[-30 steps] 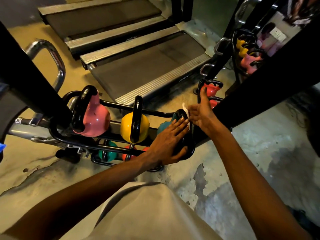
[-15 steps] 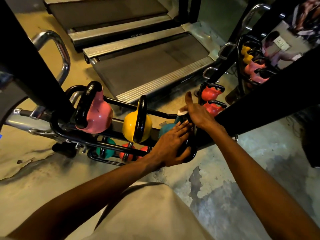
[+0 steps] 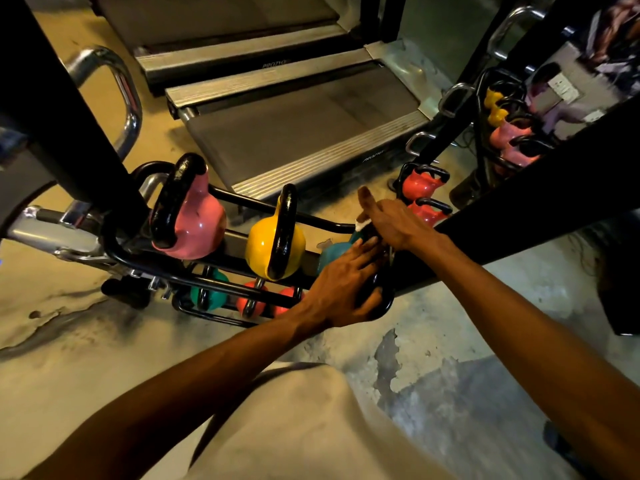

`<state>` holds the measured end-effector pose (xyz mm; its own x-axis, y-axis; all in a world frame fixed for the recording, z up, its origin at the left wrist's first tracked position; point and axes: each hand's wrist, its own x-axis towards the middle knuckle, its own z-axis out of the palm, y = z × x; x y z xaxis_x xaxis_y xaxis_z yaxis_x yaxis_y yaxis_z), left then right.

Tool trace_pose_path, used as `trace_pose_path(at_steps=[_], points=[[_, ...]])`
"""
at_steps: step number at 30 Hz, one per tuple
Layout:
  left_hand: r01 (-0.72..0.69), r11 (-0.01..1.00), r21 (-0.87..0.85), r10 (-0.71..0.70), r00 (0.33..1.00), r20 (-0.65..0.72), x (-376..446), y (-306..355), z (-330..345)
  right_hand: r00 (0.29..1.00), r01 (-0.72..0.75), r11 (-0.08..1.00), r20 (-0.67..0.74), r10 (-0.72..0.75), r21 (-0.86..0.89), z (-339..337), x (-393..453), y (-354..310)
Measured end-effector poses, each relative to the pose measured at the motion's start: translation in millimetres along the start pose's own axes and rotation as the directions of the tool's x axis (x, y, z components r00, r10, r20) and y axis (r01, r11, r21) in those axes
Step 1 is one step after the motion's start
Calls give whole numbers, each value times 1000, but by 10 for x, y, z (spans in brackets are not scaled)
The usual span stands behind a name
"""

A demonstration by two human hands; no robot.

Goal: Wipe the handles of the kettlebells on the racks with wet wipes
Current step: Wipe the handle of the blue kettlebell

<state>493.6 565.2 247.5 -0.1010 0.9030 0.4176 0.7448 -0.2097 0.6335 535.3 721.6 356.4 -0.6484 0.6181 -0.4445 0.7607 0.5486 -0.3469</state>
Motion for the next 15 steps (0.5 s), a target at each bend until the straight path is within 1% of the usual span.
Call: trace_pose_path(at_steps=[2,3,4,5,6,7,8,9,11,13,15], points=[[6,1000,-5,-6,1000,-2,-5,0,17,991,-134,987,-3,134,90,26,-1,24],[9,1000,-6,-9,1000,0,-10,-2,19,979,-199,960,2,202,196,54,-3,42],[11,1000,-8,-11,1000,4,-12,-2,17,962,-262,901,21,271,345,79,-14,56],[15,1000,-10,-15,1000,5,-9,-3,13,941,-316,793,67,332,521,92,-19,81],[16,1000,-12,-16,1000,7,-5,-8,9,919,-362,628,150,366,688,90,-42,97],[11,1000,-14,-11,1000,7,-3,-14,1,902,-393,456,238,360,799,83,-78,108],[3,1000,-16,-3,1000,5,-2,-21,-6,888,-417,322,304,346,850,62,-117,114],[-6,1000,-14,6,1000,4,0,-21,-9,878,-426,214,344,333,879,41,-162,131],[-16,1000,-4,16,1000,-1,4,-7,-19,861,-428,55,389,328,902,58,-144,226],[-22,1000,-6,22,1000,-14,17,1,-31,840,-434,-32,417,346,900,113,-85,297],[-30,1000,-8,30,999,-12,54,-16,-50,832,-442,-64,436,342,895,196,-24,361]])
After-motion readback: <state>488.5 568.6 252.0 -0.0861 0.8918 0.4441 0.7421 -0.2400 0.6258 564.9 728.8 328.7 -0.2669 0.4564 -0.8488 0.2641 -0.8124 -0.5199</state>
